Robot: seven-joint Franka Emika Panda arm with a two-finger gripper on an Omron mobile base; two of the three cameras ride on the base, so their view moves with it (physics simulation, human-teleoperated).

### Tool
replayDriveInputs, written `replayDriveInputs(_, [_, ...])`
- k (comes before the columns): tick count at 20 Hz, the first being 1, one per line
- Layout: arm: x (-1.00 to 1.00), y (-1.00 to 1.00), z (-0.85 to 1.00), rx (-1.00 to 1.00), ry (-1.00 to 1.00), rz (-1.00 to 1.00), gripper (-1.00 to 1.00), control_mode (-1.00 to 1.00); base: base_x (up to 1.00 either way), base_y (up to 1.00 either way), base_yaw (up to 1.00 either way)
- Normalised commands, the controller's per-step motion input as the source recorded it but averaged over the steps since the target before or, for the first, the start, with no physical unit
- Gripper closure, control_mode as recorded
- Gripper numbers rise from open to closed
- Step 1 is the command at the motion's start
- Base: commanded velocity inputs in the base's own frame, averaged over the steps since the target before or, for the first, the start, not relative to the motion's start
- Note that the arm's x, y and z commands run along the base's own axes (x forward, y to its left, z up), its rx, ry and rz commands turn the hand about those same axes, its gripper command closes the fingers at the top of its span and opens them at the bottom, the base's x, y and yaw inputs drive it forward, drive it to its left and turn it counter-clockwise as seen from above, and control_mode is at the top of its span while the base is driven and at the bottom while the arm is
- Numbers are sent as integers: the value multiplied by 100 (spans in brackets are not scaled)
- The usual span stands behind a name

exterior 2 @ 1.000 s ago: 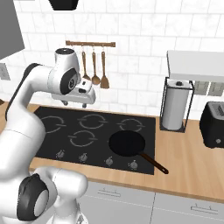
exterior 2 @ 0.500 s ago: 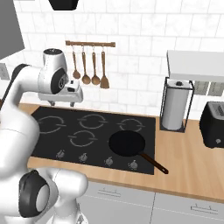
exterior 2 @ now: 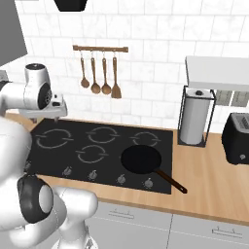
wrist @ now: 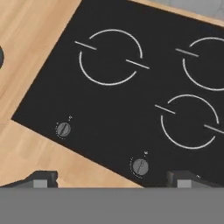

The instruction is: Pick the kettle from the counter and place it on a stove burner. Then turn the burner on.

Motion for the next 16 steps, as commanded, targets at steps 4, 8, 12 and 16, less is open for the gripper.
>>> replayDriveInputs(4, [28, 100, -66, 0, 0, 20, -100, -100, 0, 0, 0])
replayDriveInputs(8, [33, 100, -54, 0, 0, 20, -100, -100, 0, 0, 0])
replayDriveInputs(12, [28, 100, -24, -2, 0, 19, -100, -100, 0, 0, 0])
replayDriveInputs(16, [5, 100, -1, -4, 0, 18, -100, -100, 0, 0, 0])
